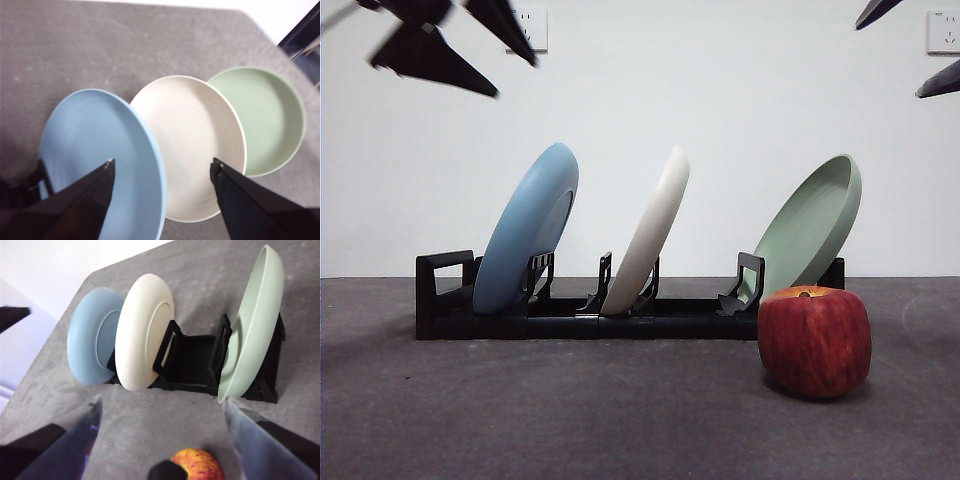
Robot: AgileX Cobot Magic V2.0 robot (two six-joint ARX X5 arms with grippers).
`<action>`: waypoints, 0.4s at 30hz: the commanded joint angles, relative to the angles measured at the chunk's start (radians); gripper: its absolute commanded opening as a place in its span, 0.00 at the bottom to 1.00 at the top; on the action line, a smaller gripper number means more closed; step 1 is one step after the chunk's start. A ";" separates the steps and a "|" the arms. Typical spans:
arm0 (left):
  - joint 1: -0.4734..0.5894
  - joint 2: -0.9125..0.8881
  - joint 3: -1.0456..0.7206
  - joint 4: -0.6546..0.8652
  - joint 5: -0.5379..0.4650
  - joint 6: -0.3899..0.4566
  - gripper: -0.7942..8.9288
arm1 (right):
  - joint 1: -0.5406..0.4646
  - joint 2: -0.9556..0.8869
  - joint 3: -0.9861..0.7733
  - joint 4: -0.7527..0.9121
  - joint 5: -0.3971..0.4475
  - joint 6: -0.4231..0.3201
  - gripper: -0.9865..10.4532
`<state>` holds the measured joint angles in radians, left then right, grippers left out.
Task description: Take the blue plate from the plate rack,put the plate on the table,take the apple from the table,put the apple in the plate
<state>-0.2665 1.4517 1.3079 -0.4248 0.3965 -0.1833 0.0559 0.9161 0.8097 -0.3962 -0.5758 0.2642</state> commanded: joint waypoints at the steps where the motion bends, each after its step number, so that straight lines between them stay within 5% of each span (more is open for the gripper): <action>1: -0.037 0.069 0.039 -0.012 -0.029 0.031 0.41 | 0.000 0.000 0.005 0.004 -0.001 -0.011 0.44; 12: -0.099 0.206 0.074 -0.012 -0.158 0.079 0.41 | -0.001 0.000 0.005 0.005 0.002 -0.011 0.44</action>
<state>-0.3626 1.6493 1.3804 -0.4416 0.2379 -0.1322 0.0559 0.9161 0.8097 -0.3962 -0.5751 0.2619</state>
